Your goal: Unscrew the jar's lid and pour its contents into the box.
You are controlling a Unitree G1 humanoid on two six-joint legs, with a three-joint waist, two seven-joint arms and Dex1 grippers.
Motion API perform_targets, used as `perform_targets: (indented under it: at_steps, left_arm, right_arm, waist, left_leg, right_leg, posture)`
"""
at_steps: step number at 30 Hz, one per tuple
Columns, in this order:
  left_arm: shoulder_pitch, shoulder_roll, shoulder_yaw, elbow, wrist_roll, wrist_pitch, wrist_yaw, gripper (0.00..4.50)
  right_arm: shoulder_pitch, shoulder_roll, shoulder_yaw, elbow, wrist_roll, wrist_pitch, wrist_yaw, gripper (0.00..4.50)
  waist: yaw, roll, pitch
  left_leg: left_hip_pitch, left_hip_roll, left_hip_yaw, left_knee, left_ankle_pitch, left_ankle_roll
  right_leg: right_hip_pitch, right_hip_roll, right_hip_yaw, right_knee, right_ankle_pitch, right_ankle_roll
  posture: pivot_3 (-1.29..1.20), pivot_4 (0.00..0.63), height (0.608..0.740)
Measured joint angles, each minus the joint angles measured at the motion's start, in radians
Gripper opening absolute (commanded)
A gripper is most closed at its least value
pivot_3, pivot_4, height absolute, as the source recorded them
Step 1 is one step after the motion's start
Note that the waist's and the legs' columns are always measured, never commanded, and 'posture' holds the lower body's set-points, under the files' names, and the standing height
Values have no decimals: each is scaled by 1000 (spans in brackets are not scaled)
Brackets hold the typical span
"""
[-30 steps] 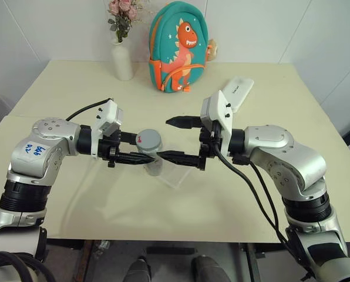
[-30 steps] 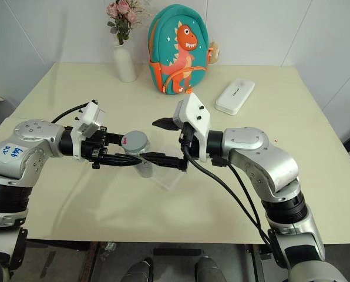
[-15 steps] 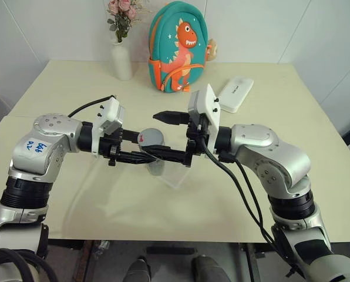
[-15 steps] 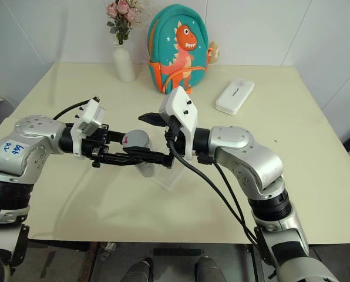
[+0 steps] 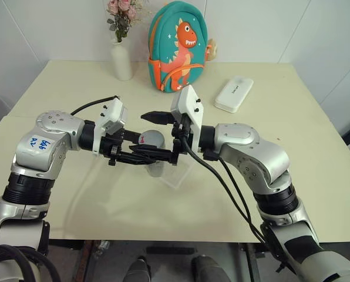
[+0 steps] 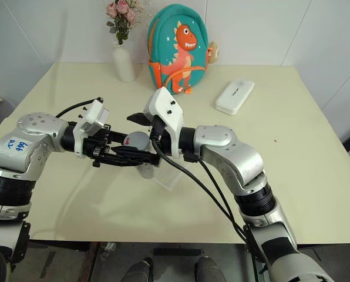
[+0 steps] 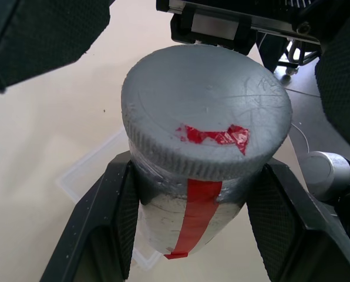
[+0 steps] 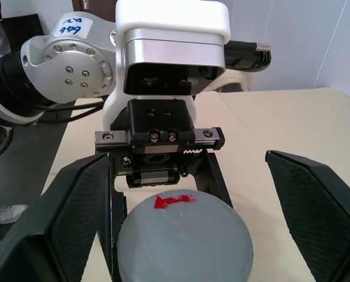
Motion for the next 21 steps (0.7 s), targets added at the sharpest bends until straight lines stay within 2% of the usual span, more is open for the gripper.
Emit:
perform_targets:
  at_steps: [21]
  left_arm:
    - [-1,0,0,0,1,1,5,2390]
  right_arm:
    - [7,-8,15,25,-60,-18,2,4454]
  waist:
    - [0,0,0]
  left_leg:
    - [0,0,0,0,0,0]
  right_leg:
    - [0,0,0,0,0,0]
  posture:
    - [0,150,740]
